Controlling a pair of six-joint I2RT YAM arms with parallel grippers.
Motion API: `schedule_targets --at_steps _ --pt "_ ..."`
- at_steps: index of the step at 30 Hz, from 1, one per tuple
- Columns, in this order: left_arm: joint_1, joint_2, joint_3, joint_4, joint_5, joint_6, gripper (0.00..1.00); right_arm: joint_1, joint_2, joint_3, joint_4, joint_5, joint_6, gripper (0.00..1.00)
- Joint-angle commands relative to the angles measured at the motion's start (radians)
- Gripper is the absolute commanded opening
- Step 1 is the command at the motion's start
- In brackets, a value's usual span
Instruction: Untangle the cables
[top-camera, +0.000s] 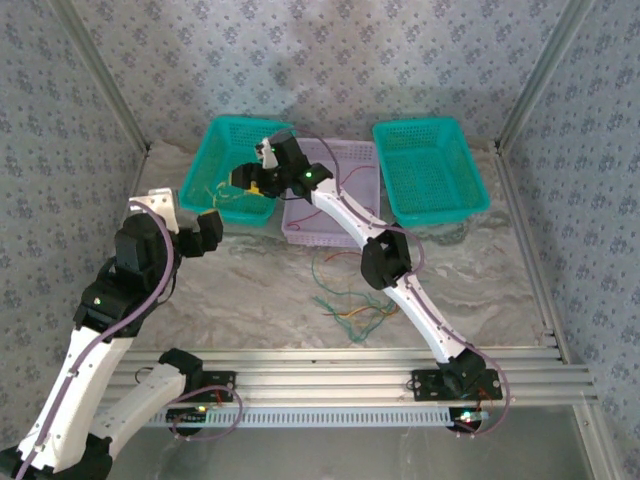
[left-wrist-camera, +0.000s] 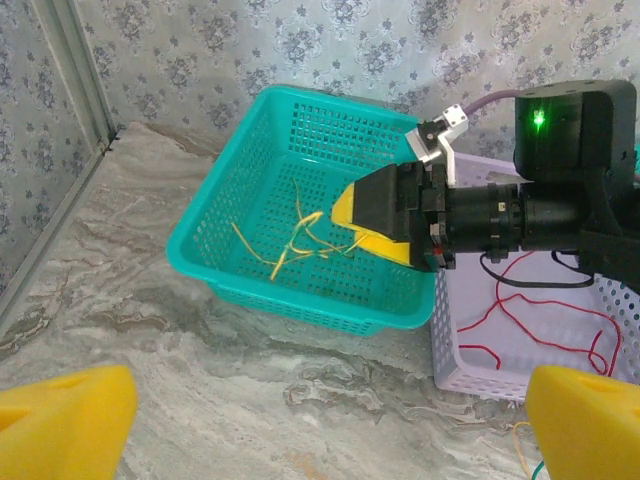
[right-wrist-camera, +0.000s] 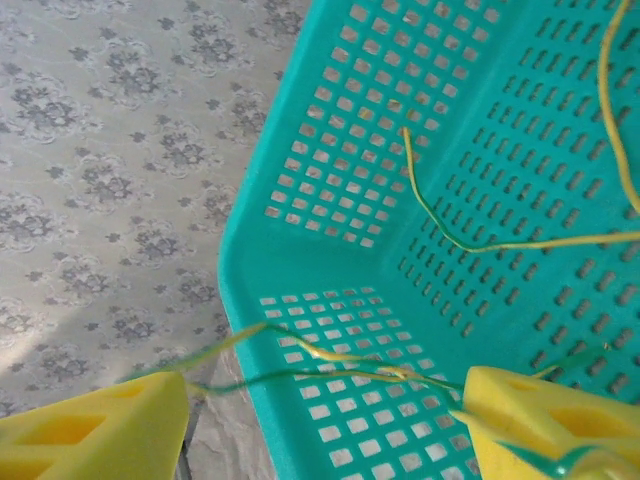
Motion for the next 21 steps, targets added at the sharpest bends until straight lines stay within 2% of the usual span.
schedule_targets --at_steps 1,10,14,21 --pt "0.006 -0.002 -0.003 0.018 -0.007 0.009 1.0 -0.005 -0.105 0.017 -0.148 0.114 -0.078 0.78" --pt "0.007 0.014 -0.002 0.011 -0.014 0.005 1.0 -0.006 -0.17 0.008 -0.262 0.133 -0.169 0.87" --pt "0.008 0.031 0.002 0.01 -0.008 -0.002 1.0 -0.02 -0.173 0.024 -0.306 0.118 -0.175 0.88" --pt "0.008 0.042 0.005 0.011 -0.02 -0.003 1.0 0.011 -0.249 0.009 -0.392 0.133 -0.309 0.89"
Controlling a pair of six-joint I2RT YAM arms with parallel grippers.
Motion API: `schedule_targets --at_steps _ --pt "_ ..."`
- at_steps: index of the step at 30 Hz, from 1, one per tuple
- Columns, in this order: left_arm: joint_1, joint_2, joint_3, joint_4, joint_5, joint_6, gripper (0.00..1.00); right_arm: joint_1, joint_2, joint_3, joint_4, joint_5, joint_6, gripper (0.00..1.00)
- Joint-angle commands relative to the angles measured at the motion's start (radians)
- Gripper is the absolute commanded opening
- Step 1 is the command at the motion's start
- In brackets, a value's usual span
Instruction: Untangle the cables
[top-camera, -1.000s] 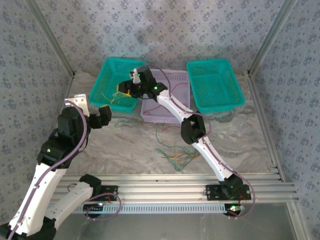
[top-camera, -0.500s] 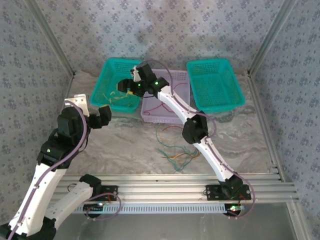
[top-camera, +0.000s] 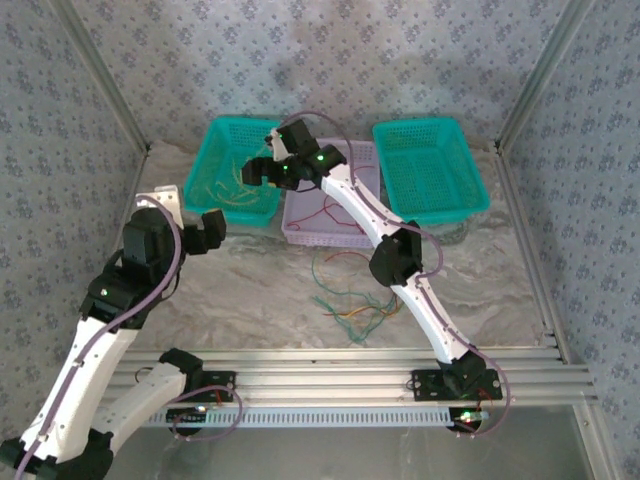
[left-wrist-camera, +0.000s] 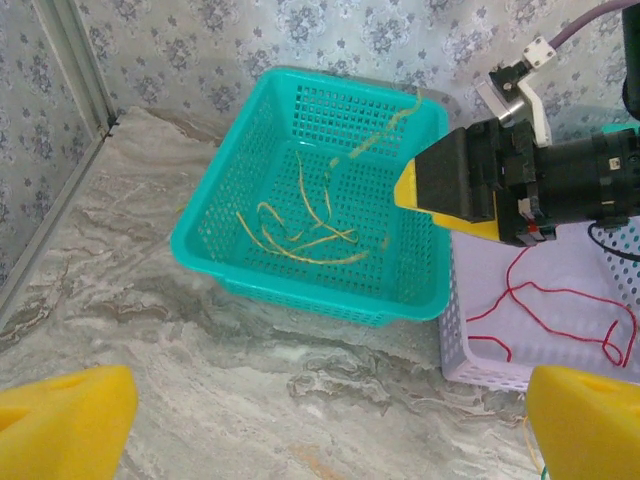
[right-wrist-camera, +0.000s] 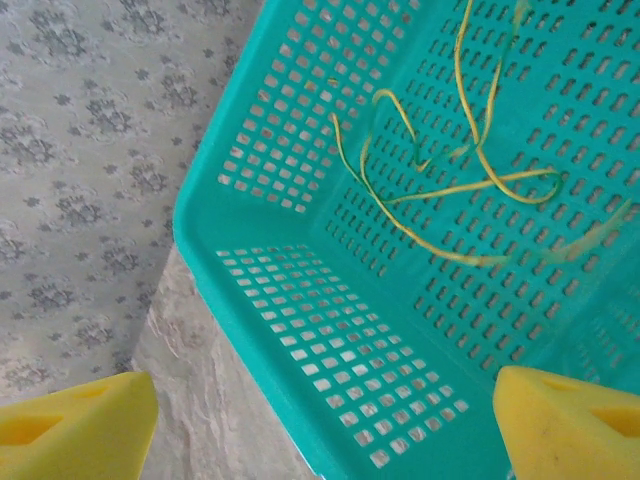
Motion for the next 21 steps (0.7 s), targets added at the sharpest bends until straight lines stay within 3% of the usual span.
schedule_targets --at_steps 1,5,8,14,21 --pt "0.006 0.003 0.003 0.01 -0.019 -0.004 1.0 0.033 -0.127 0.0 -0.058 0.014 -0.115 0.9" --pt "0.008 0.009 -0.006 -0.015 -0.017 -0.014 1.0 0.035 -0.259 -0.069 -0.077 0.059 -0.158 0.9" --pt "0.008 0.006 -0.016 -0.013 0.0 -0.019 1.0 0.028 -0.406 -0.213 -0.076 0.11 -0.205 0.9" --pt "0.008 0.044 -0.008 -0.056 0.144 -0.072 1.0 0.026 -0.811 -0.729 0.025 0.273 -0.28 0.89" --pt "-0.023 0.135 -0.081 -0.004 0.314 -0.202 1.0 0.015 -1.163 -1.292 0.114 0.303 -0.228 0.87"
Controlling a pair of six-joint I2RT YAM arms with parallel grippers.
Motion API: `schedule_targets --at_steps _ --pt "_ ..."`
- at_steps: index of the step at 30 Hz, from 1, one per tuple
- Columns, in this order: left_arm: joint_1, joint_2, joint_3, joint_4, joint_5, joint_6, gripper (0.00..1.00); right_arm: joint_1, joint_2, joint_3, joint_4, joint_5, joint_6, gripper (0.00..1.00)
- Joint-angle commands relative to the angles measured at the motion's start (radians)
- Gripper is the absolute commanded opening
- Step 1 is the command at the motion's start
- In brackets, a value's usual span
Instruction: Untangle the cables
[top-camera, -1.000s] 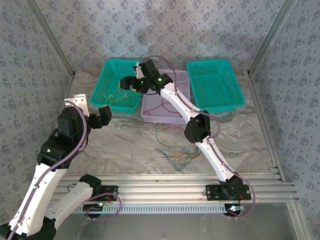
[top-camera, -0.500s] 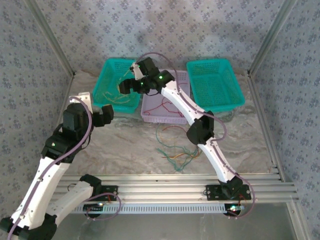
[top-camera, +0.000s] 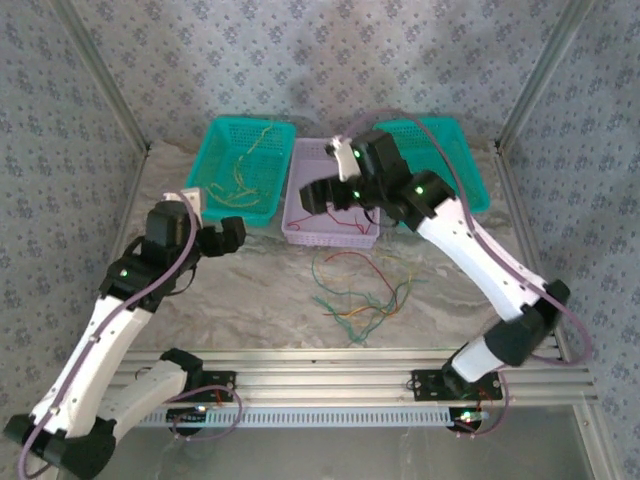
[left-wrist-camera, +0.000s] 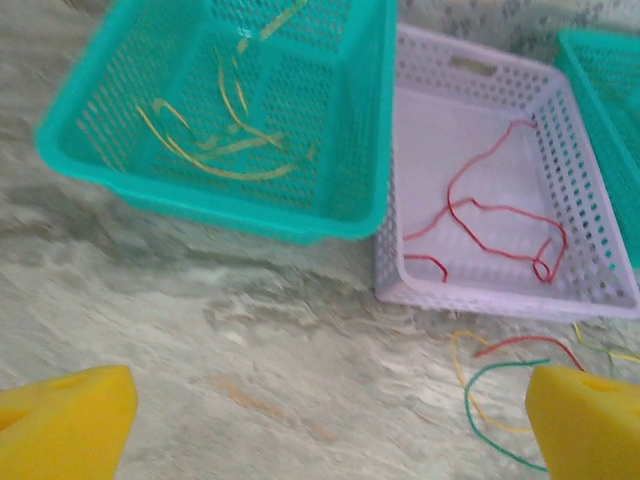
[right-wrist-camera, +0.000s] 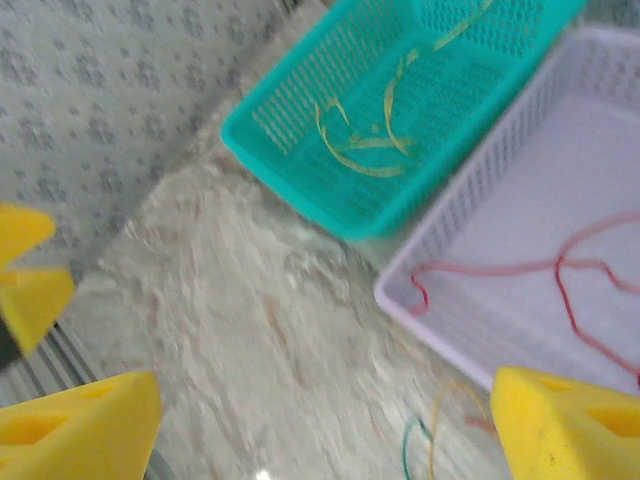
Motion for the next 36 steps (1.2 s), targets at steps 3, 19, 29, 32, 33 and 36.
schedule_targets --at_steps 3,19,29,32,33,36 --pt "-0.083 0.088 -0.099 0.105 0.13 -0.135 1.0 -0.036 -0.12 -0.314 -0.002 0.052 0.038 0.85" --pt "-0.328 0.453 -0.033 0.194 0.085 -0.163 0.98 -0.295 -0.219 -0.746 0.04 0.166 0.248 0.82" --pt "-0.364 0.529 -0.031 0.221 0.09 -0.162 0.98 -0.329 -0.065 -0.713 0.074 0.227 0.195 0.77" --pt "-0.375 0.542 -0.027 0.225 0.095 -0.161 0.97 -0.334 -0.021 -0.69 0.087 0.264 0.181 0.73" --pt "-0.379 0.544 -0.026 0.226 0.095 -0.161 0.97 -0.332 -0.011 -0.688 0.11 0.262 0.17 0.69" --pt "-0.382 0.547 -0.029 0.23 0.097 -0.165 0.97 -0.327 0.019 -0.686 0.128 0.237 0.166 0.62"
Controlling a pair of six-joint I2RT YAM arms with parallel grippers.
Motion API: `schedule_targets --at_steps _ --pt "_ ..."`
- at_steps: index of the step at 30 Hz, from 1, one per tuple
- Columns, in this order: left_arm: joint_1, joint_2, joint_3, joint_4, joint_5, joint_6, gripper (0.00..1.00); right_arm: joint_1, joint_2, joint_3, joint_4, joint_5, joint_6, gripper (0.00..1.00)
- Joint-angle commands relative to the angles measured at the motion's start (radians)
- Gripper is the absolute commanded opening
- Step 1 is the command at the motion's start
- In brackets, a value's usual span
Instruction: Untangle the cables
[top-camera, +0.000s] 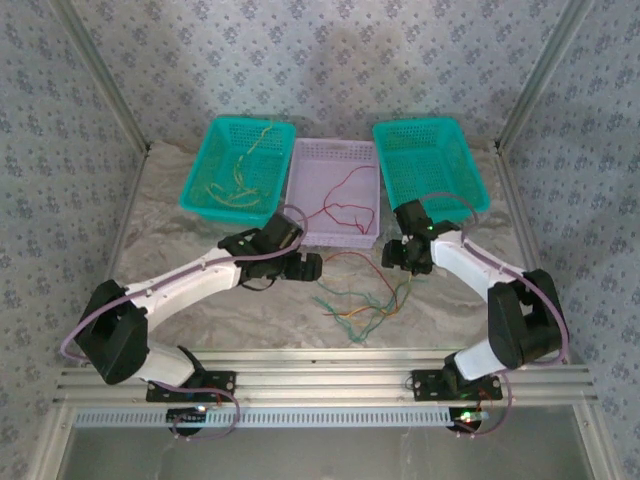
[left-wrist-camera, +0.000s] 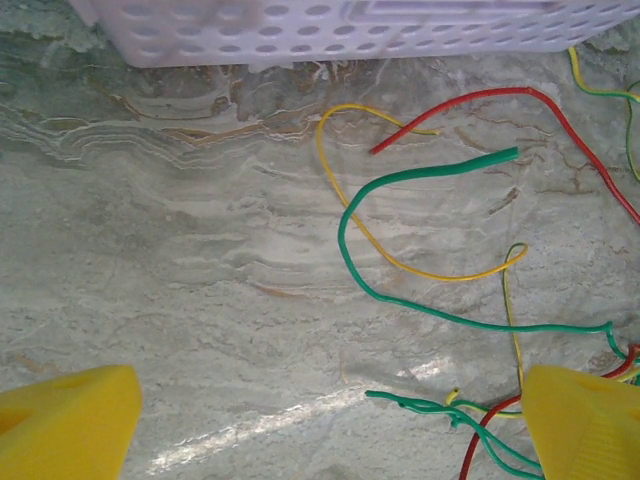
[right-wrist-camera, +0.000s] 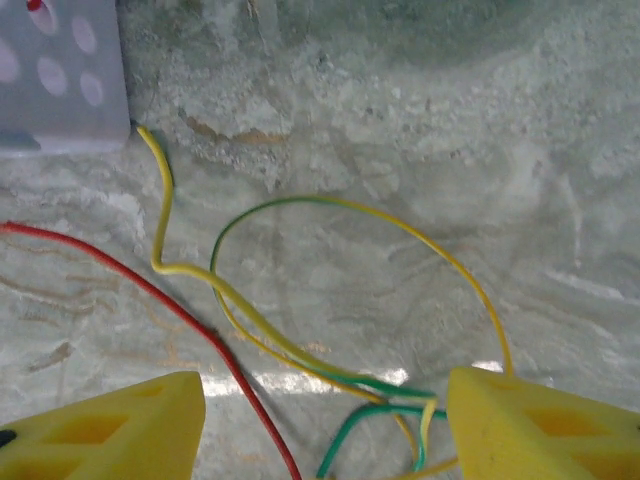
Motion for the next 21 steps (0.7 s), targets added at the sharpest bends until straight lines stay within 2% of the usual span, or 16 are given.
schedule_targets --at_steps 1,6,9,13,16,18,21 --pt "-0.009 0.004 0.028 0.019 0.001 -0.001 0.97 0.003 0.034 0.028 0.029 0.009 -0.02 0.6" --pt "-0.009 -0.001 0.019 0.019 0.0 -0.004 0.97 0.009 0.059 0.029 0.044 -0.012 -0.031 0.54" --pt "-0.01 -0.002 0.015 0.02 0.002 -0.005 0.97 0.014 0.058 0.03 0.051 -0.022 -0.036 0.44" --pt "-0.01 -0.004 0.01 0.029 0.01 -0.009 0.97 0.021 0.047 0.038 0.056 -0.054 -0.044 0.26" --pt "-0.012 -0.005 0.007 0.032 0.011 -0.012 0.97 0.025 0.034 0.048 0.045 -0.062 -0.054 0.21" --pt "-0.013 -0.006 0.003 0.033 0.012 -0.014 0.97 0.029 0.022 0.054 0.042 -0.067 -0.063 0.2" --pt "-0.012 -0.013 -0.004 0.035 0.011 -0.014 0.97 0.04 0.03 0.067 0.014 -0.07 -0.094 0.31"
